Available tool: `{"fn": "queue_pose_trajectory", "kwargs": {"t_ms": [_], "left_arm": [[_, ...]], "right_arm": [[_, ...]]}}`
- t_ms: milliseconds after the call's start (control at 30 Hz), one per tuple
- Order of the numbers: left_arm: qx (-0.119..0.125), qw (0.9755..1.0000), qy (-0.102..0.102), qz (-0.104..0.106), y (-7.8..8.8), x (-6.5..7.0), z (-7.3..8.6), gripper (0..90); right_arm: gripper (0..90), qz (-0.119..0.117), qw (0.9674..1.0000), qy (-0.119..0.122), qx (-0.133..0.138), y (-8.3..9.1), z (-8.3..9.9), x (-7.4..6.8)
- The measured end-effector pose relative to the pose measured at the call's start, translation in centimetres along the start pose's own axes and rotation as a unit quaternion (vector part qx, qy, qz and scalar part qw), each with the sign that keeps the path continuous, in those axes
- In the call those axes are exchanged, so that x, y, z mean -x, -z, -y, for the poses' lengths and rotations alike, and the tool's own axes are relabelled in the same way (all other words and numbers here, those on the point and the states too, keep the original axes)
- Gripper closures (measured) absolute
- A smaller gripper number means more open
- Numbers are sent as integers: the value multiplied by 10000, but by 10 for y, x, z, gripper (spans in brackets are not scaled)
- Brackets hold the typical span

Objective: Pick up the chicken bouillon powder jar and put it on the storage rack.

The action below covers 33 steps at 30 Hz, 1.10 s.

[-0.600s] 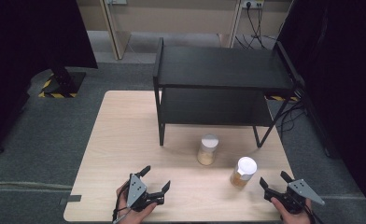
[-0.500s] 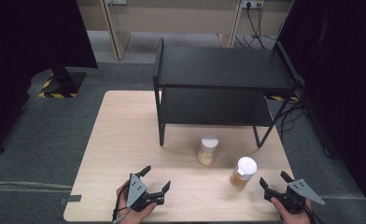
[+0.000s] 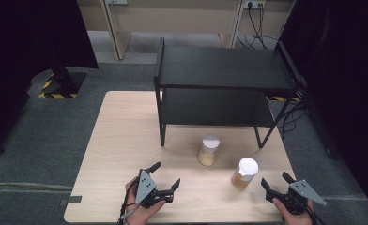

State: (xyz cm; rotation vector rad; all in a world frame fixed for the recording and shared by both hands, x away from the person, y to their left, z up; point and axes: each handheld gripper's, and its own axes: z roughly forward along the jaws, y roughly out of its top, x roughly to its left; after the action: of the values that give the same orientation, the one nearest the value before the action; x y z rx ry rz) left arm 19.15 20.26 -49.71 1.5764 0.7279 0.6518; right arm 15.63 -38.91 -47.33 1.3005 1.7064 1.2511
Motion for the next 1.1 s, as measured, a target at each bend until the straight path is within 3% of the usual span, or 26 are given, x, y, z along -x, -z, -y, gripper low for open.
{"fn": "queue_pose_trajectory", "kwargs": {"t_ms": [633,1100], "left_arm": [[-149,9994,-135,273,-64,9,-22,93],[-173,9993,-163,299,-90,14,-36,97]], "right_arm": [[87,-13,10000,10,-15,-1,-1,0],[86,-9,10000,19,-22,-1,-1,0]]}}
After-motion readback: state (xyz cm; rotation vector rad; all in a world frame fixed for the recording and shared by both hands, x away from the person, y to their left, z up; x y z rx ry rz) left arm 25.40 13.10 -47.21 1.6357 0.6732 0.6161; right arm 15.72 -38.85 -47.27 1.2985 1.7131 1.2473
